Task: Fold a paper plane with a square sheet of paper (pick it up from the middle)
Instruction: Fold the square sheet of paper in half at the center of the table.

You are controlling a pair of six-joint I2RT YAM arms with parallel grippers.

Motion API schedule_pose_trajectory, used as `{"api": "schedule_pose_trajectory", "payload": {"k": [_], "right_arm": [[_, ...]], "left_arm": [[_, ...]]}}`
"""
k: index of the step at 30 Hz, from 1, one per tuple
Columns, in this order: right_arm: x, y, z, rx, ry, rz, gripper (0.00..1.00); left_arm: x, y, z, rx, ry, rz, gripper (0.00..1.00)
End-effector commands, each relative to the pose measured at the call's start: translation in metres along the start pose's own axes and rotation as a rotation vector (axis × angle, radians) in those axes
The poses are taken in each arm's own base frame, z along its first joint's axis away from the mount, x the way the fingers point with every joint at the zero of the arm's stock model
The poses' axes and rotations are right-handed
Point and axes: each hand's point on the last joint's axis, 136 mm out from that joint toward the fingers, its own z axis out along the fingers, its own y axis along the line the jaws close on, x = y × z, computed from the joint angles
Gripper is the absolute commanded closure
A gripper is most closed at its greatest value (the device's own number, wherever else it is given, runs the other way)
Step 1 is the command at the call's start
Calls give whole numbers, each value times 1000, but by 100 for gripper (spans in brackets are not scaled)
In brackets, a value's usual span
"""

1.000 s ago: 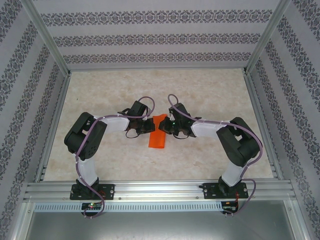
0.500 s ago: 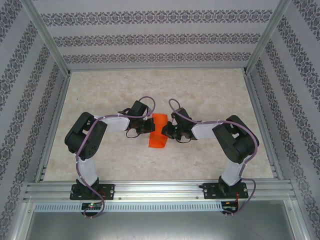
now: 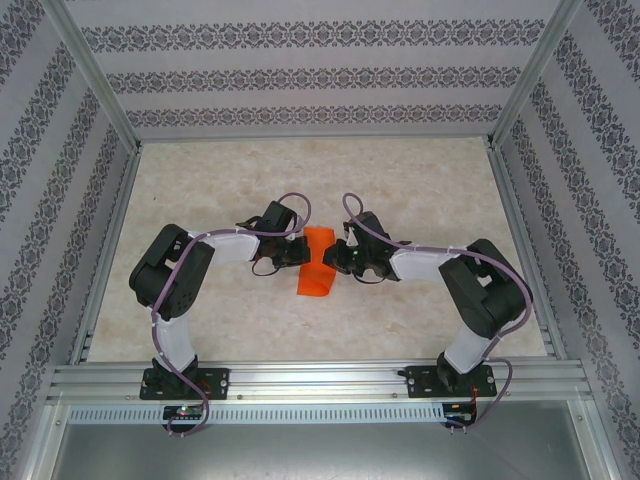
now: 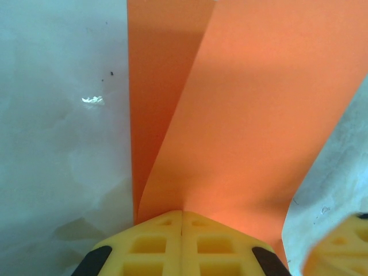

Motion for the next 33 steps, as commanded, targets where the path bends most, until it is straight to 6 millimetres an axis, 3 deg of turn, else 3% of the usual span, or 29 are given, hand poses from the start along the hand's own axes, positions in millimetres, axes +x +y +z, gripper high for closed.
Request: {"api": "schedule_pose_trajectory", "payload": {"k": [1,8,13,21,24,33], "right_arm": [[14,-4,1,-1,26,-12,88],[34,-39,16,63,68,44,90],[38,-50,15,103,71,48,90],[32,-4,-8,-4,37,-19,90],[37,3,-10,-27,40,-26,90],[63,-36,9,49,97,24,90]], "left_arm": [[23,24,12,-92,72,-3,100],[23,23,11,-92,73,-1,100],[23,23,12,-92,75,-1,100],[23,23,11,-92,76,3,100],[23,23,11,-92,76,3,100],[22,21,11,-88,78,8,100]]}}
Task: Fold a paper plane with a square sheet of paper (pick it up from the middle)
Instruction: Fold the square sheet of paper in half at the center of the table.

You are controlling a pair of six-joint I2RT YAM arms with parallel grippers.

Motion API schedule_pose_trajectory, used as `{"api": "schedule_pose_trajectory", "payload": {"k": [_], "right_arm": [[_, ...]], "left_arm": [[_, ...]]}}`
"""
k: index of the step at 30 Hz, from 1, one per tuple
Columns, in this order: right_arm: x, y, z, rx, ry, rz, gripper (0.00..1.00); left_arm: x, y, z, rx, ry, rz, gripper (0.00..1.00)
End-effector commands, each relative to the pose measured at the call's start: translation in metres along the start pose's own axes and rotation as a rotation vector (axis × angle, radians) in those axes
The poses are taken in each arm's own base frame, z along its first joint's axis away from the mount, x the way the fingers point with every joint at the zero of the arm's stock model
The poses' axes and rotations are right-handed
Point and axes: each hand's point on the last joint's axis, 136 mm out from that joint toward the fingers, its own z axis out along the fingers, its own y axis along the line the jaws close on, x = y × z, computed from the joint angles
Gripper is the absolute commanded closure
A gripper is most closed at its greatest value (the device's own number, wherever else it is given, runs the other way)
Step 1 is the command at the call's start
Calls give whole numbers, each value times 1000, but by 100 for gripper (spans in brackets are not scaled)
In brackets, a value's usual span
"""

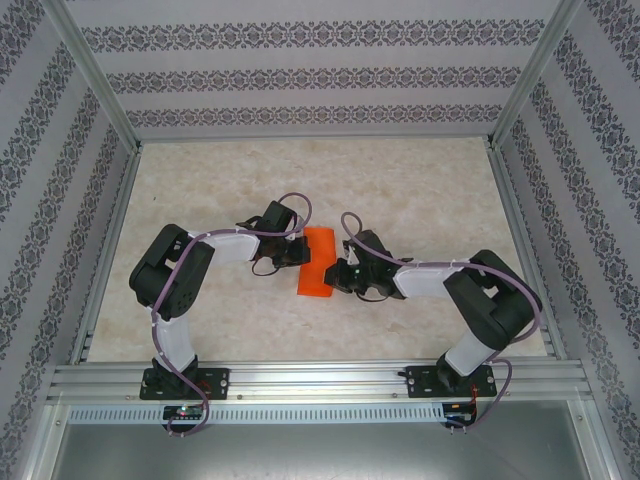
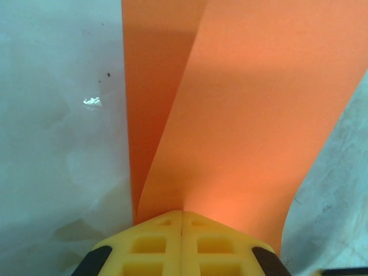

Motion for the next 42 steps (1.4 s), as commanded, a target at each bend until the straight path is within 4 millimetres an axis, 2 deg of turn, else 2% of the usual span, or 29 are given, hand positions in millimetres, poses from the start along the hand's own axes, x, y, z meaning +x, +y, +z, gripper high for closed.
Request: {"api": "schedule_pose_trajectory", "payload": {"k": [1,4,7,12,16,24,28,32,37,40,42], "right_arm": [[9,-15,10,21,19,20,90],[11,-17,10,24,22,28,90],[8,-16,1,53,1,11,90],[7,9,-14,-1,-12,-41,90],[13,18,-14,-47,6,-54,89],[30,-18,5,54,59,-14,89],[33,-21,3,62,70,-6,89],[18,2,-12,38,23,-42,89],[-26,30,-37,0,-98,-90,88],[-53,40,-41,-46,-138,-94,88],[-65,42,-36,-71,-136,-87,88]], "left_arm": [[22,21,11,-87,77,-6,100],[23,21,11,-90,79,-6,100],[23,21,11,-88,79,-6,100],[24,21,13,-88,82,-5,100],[23,19,12,-86,82,-1,100],[25,20,12,-88,88,0,100],[25,21,12,-90,91,2,100],[24,19,11,-89,89,11,100],[24,20,12,-92,89,11,100],[24,20,12,-91,91,13,100],[25,21,13,-94,94,11,100]]}}
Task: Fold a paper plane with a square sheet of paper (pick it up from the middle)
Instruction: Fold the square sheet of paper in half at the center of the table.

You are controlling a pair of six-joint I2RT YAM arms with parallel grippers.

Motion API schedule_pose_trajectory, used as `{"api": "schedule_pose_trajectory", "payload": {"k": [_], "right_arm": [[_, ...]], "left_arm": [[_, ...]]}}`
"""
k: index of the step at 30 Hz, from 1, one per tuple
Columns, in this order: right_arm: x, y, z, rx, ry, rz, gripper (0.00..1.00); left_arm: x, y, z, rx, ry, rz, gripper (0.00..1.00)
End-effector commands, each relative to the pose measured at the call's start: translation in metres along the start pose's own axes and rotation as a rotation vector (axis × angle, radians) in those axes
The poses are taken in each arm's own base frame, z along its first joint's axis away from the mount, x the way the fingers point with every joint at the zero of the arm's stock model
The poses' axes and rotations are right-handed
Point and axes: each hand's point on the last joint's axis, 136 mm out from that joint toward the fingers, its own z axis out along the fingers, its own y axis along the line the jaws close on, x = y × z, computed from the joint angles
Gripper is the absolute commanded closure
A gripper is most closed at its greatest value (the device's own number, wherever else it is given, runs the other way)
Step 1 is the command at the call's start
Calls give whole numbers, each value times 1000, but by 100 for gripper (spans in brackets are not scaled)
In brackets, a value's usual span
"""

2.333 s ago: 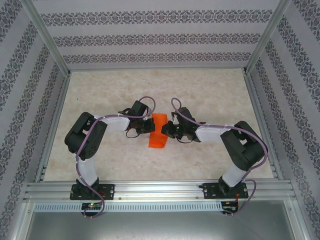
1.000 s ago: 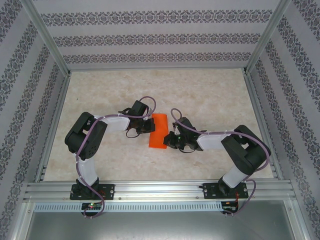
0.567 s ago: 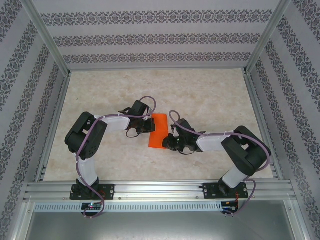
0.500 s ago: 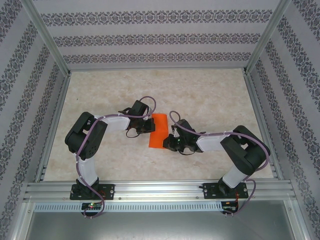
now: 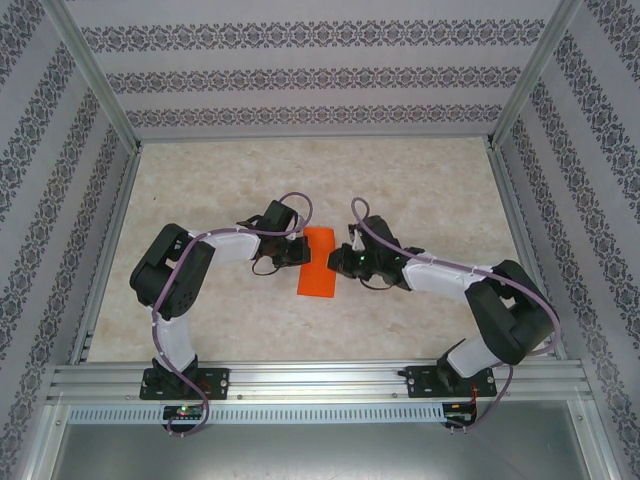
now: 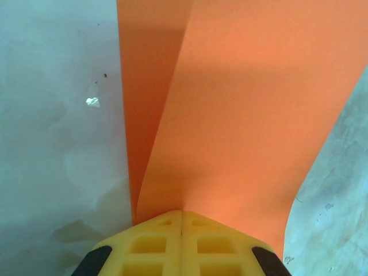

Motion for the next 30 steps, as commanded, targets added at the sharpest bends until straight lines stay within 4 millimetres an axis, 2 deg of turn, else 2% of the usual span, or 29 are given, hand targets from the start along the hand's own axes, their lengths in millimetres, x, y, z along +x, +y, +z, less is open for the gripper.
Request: {"api": "schedule_pose_trajectory", "payload": {"k": [1,6,10,17,20,22,25,30], "right_arm": [[-22,7,8,-48,-17,-33,89],[-30,-5,28,-39,11,-8,89],[-30,-21,36,0,18,-1,89],[-13,-66,51,112,58,48,89],[-7,-75,52,134,68,71,89],[-9,-69,49,118,63,74,88],[-21,-44,40,62,40,42,88],[-40,-17,31,3,22,-2,87]], "left_arm": [[25,22,14,-88,87,-2,100],[24,20,14,-85,88,-1,100],[26,22,15,-89,93,-3,100],[27,23,15,-94,99,4,100],[28,25,16,-98,103,3,100],[29,25,16,-98,105,2,100],[28,25,16,-101,105,8,100],[28,26,16,-104,107,8,100]]}}
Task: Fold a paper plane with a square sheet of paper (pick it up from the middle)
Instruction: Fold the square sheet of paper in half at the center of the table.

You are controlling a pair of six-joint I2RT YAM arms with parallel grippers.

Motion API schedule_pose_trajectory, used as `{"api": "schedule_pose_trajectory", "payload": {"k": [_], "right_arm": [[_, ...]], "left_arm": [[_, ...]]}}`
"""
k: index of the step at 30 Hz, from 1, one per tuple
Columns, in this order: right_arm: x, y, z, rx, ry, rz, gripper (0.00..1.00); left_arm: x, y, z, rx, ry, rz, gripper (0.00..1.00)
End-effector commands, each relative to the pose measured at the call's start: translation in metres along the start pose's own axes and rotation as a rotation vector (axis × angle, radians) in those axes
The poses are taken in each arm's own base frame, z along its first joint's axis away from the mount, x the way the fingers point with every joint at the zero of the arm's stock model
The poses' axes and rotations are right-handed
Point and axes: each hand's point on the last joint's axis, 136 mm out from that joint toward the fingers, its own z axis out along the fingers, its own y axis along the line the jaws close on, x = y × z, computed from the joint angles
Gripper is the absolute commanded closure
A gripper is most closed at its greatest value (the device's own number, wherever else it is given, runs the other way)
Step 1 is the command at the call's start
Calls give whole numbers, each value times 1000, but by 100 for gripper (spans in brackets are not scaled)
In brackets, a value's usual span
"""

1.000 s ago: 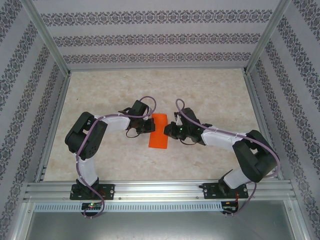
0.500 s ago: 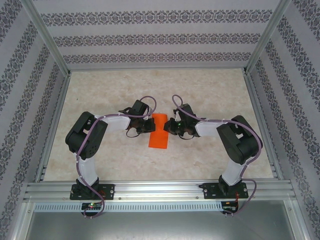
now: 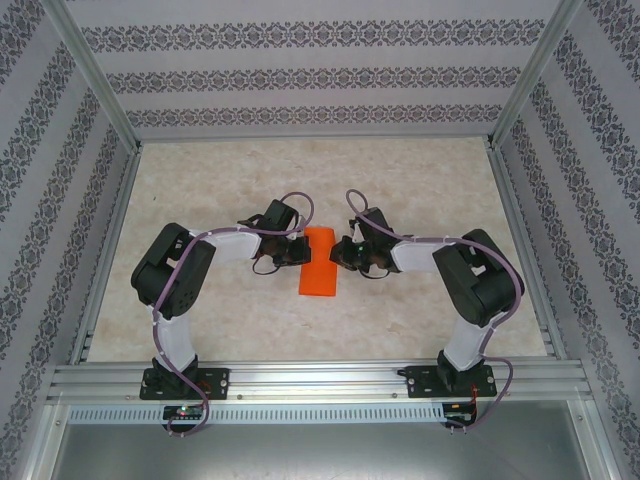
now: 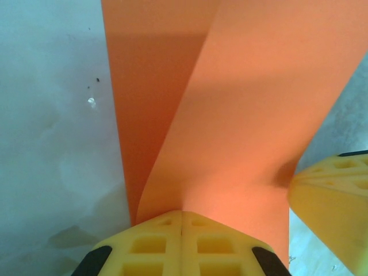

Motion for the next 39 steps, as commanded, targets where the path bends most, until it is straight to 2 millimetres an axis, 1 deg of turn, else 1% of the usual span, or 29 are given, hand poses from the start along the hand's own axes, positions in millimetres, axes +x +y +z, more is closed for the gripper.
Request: {"api": "schedule_pose_trajectory", "payload": {"k": [1,4,7,11,13,15,16,20,22,24,29,32,36,38,39], "right_arm": [[-20,27,-10,-60,-30,-65,88],[-23,20,-4,-44,-22,-59,88],[-23,5,5,-13,-10,-36,88],[-17,-16,14,42,5,-11,88],[-14,-22,16,56,13,0,88],[-15,-20,13,59,10,6,88],[-19,-16,9,59,-5,3,88],[-33,10,-8,16,-51,-26,88],[-39,19,-11,3,-55,-43,88],[-43,22,-9,-1,-49,-52,88],[-46,12,7,1,-20,-30,89],[-46,-6,15,45,-14,-1,89],[-42,-24,19,99,-11,28,89],[-43,-25,18,106,-13,34,89],[-44,-23,16,101,-15,32,89]], "left_arm": [[30,26,15,-101,101,-12,100],[30,26,15,-98,101,-11,100],[30,26,15,-100,102,-13,100],[31,27,15,-102,102,-8,100],[31,27,15,-103,103,-7,100],[31,27,15,-103,104,-6,100],[32,27,15,-103,107,-4,100],[32,30,14,-116,107,1,100],[33,31,14,-120,110,1,100],[33,30,14,-120,110,2,100],[32,30,13,-123,109,3,100],[32,30,14,-122,110,2,100],[32,30,14,-123,111,2,100],[33,30,13,-123,112,2,100],[32,30,13,-123,112,4,100]]}}
